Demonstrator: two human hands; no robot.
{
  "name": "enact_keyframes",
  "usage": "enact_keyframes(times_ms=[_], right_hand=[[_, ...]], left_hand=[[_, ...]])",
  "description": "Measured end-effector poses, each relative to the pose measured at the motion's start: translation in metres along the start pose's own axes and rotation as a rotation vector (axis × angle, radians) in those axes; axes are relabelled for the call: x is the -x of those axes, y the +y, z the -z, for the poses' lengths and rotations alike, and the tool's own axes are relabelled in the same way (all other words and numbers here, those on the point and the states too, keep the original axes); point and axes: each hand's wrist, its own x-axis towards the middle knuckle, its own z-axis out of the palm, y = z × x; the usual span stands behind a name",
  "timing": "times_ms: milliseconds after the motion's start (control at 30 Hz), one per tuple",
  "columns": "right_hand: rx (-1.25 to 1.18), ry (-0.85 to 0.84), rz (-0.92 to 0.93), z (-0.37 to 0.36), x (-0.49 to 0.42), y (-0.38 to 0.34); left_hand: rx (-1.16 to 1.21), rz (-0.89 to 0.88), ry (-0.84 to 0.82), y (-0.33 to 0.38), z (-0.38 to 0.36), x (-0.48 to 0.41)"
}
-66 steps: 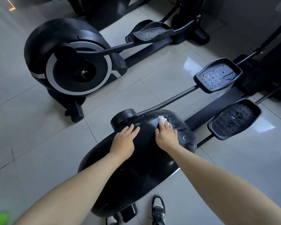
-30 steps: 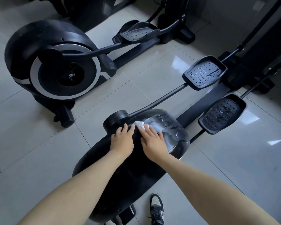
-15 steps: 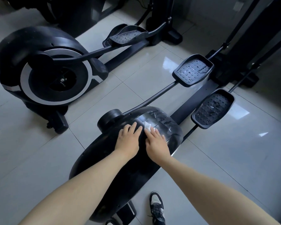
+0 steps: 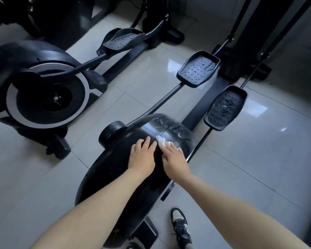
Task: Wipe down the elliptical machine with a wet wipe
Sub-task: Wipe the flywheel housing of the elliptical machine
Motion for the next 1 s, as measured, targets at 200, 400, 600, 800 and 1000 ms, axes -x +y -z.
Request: enact_keyframes(times_ms=[200,400,600,800,1000], right_hand=[[-0.122,-0.102,-0.217,0.015,-0.032,0.043],[-0.393,-0.043,-0.456,0.023,-0.031,0.065],[-0.182,-0.037,-0.021,0.006,-0.006,0.036],[-0.289,-0.064,-0.277,0.018,-0.057,0.067],[-0.214,0.003,-0.236,0.018,-0.040,0.036]], left_hand=[[0.000,-0.092,0.009,0.012,-0.009,-0.011],[0.017,-0.067,0.042,0.010,-0.017,-0.016],[0.058,-0.049,0.059,0.013,-0.023,-0.022],[0.059,-0.050,0.097,0.013,-0.027,-0.020],[0.080,-0.019,0.124,0.015,-0.034,-0.021]])
